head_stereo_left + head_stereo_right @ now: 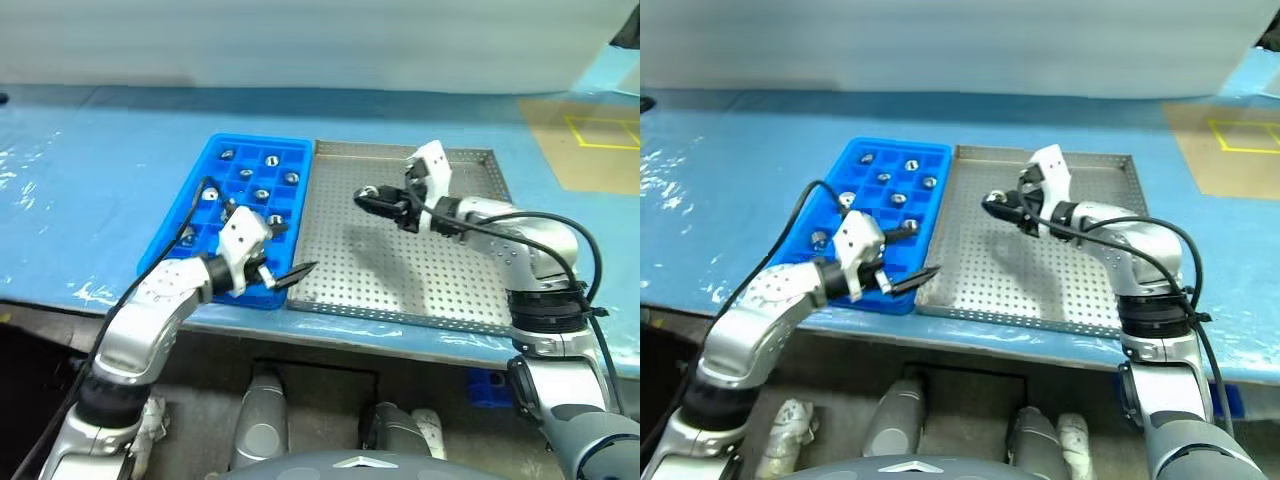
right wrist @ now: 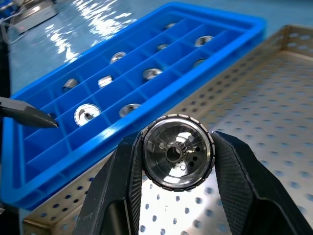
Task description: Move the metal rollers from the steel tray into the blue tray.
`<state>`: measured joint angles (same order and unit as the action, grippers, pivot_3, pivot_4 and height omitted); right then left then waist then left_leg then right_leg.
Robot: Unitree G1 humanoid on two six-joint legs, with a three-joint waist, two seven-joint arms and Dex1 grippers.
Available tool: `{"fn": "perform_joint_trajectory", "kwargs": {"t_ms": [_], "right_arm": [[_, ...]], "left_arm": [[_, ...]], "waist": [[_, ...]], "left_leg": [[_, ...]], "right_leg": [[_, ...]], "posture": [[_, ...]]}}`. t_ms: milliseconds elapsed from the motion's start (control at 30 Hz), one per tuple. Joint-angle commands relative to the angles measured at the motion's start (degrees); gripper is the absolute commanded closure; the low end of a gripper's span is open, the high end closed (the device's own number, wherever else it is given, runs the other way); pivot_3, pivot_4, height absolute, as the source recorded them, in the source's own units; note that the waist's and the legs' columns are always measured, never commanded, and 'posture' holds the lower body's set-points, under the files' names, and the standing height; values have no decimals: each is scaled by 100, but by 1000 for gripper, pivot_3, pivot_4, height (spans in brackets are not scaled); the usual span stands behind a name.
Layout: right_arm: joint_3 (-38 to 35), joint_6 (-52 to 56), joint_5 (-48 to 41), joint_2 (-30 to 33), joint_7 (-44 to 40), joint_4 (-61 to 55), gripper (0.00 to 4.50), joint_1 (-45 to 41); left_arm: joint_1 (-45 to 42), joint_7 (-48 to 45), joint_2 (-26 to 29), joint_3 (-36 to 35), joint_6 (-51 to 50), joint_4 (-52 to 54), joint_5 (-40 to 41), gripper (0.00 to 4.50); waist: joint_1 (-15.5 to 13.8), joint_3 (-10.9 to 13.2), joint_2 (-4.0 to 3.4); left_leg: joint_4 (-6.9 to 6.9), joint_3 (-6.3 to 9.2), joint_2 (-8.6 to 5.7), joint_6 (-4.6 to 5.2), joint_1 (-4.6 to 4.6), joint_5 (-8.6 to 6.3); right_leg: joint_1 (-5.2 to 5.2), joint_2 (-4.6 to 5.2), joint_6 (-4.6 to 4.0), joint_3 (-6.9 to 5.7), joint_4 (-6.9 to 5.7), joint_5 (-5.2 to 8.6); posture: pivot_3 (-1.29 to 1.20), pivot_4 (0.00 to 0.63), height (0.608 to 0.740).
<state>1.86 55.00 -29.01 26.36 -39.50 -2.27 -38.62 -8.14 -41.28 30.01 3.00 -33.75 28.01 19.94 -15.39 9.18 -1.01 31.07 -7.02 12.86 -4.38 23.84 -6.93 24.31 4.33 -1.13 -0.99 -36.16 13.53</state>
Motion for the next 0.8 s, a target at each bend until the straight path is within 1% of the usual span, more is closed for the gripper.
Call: {"fn": "perform_joint_trajectory", "kwargs": {"t_ms": [33,233,300,400,500,600,667,800], "right_arm": [[514,-123,-122,-143,-634,-71,2809,-488],[1246,-177,-44,-143,-1481,45,2809,-826],[1524,-220,79,-54,-1733,102,2809,-887],[1923,-434,400,4,-1952,366,2809,-967],[2183,-667,752,2,-2056,701,2809,-1047],[2265,-736,969,-6,-2106,916,2809,-1105],[2323,-724,1103,36,-2156,1013,2809,-1131],[2565,-776,1372,339,-2497,1023,2809,-1154]], "left_arm": [[517,203,117,-394,-186,890,274,0],[1165,437,218,-736,-440,1485,562,0],[1376,446,284,-824,-479,1614,639,0],[1638,377,465,-880,-460,1691,664,0],[1645,406,559,-940,-422,1664,696,0],[1585,495,531,-920,-451,1678,750,0],[1578,551,509,-847,-472,1716,776,0],[1528,620,509,-746,-483,1713,782,0]], "waist": [[-133,1,-1],[-660,1,-1],[-842,1,-1],[-1082,1,-1],[-1266,2,-2],[-1399,2,-3],[-1453,2,-2],[-1575,2,-3]], "left_leg": [[0,2,0,3,8,-2],[-4,7,6,20,10,-13],[-3,7,5,37,10,-23],[-3,7,6,38,4,-24],[-3,8,6,38,-8,-25],[-3,7,3,38,-18,-25],[-3,6,0,39,-28,-25],[-3,3,-2,39,-47,-25]], "right_leg": [[1,1,0,-5,8,-1],[-8,-2,2,-11,36,-2],[-9,-3,3,-8,40,-2],[-12,-3,5,-5,39,-3],[-17,-5,13,3,35,-3],[-21,-6,47,18,30,5],[-24,-7,50,29,23,4],[-33,-9,51,41,17,4]], "posture": [[611,150,740],[678,150,740],[694,150,740],[704,150,740],[714,150,740],[714,150,740],[713,150,740],[701,150,740]]}}
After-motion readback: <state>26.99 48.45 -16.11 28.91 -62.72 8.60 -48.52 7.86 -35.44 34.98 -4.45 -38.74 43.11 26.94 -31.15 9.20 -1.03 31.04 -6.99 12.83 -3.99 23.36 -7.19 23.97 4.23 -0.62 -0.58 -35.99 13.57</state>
